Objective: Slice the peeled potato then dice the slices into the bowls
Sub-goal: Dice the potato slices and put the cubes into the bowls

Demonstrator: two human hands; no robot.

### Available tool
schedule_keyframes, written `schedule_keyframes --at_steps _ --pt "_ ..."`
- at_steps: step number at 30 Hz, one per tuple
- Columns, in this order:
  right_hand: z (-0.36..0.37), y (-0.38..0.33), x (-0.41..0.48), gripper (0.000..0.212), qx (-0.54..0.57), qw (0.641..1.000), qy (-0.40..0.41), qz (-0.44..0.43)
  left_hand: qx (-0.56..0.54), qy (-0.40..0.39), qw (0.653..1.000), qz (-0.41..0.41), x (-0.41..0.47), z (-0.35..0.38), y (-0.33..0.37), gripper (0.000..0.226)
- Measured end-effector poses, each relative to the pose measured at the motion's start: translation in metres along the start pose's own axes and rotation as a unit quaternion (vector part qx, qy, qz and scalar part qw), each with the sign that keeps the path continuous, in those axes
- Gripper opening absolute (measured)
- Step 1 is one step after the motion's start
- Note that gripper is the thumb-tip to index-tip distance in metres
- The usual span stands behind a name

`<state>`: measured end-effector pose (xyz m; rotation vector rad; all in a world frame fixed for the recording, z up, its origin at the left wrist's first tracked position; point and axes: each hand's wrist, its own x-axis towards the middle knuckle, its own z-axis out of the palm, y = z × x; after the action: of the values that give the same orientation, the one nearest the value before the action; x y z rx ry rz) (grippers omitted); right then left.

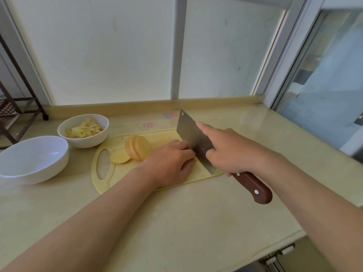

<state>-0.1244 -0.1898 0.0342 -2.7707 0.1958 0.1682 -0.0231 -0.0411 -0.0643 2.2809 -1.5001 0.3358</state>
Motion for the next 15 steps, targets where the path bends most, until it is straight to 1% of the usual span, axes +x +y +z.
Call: schedule_keyframes --at_steps 9,15 --pt "0.002 -0.003 -0.012 0.084 0.011 1.0 -0.014 0.022 -0.003 -0.002 1.0 0.002 0.0 0.0 -0.001 0.036" --pt "0.0 -0.004 -0.005 0.083 -0.004 0.999 -0.023 0.024 -0.01 0.003 1.0 0.008 0.0 0.003 -0.004 0.037"
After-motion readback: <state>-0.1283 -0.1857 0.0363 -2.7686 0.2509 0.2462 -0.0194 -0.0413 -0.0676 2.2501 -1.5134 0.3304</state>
